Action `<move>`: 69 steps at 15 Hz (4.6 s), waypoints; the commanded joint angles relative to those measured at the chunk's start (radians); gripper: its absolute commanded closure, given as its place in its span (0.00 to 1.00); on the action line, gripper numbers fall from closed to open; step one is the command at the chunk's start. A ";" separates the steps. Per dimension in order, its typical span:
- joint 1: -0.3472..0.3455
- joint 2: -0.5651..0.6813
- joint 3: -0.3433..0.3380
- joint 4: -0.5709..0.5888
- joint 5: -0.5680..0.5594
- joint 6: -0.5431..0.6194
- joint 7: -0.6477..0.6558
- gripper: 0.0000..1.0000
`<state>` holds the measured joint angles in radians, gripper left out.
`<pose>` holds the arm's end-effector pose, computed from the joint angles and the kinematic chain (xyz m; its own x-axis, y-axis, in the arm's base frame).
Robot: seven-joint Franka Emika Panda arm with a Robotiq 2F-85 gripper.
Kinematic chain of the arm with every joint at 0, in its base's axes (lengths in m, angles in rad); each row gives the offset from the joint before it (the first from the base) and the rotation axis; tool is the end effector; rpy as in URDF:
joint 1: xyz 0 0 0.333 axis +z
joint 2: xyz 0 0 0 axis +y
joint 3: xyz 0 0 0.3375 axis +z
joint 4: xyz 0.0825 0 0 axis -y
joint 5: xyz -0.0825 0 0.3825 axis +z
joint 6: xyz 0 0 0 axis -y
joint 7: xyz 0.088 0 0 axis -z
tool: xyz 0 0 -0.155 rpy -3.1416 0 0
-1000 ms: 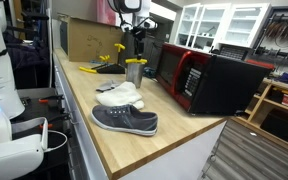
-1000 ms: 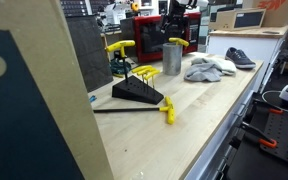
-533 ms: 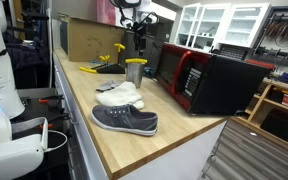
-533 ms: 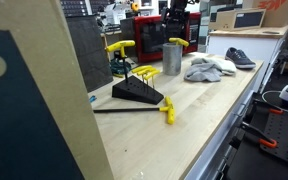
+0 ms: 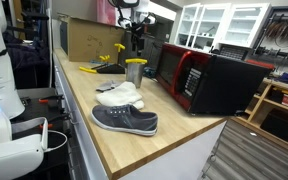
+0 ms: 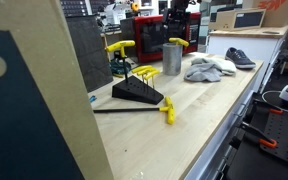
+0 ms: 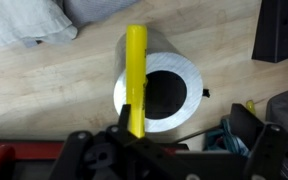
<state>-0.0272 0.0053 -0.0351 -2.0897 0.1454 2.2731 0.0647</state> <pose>0.5706 -0.0267 0.4136 0.9623 -0.2177 0.1628 -0.1966 -0.9710 -0.1361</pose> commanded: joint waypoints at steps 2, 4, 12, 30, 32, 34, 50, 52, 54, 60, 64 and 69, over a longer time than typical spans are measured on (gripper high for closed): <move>-0.007 -0.025 -0.004 -0.050 -0.012 -0.029 -0.019 0.00; -0.010 -0.028 -0.006 -0.059 -0.036 -0.032 -0.005 0.00; -0.009 0.008 -0.009 -0.038 -0.117 -0.004 0.022 0.00; -0.014 0.002 -0.013 -0.036 -0.180 0.012 0.060 0.96; -0.012 -0.003 -0.011 -0.039 -0.192 0.013 0.064 0.94; -0.009 -0.012 -0.009 -0.040 -0.218 0.009 0.073 0.94; 0.010 -0.125 0.052 0.167 -0.359 -0.396 0.113 0.94; 0.016 -0.110 0.064 0.225 -0.364 -0.466 0.131 0.94; 0.023 -0.085 0.074 0.277 -0.363 -0.514 0.132 0.94; 0.062 0.011 0.104 0.393 -0.377 -0.538 0.117 0.94; 0.100 0.064 0.123 0.454 -0.386 -0.526 0.101 0.94; 0.137 0.049 0.137 0.501 -0.416 -0.625 0.076 0.94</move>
<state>0.0889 0.0614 0.0889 -1.6573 -0.2613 1.7327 0.1747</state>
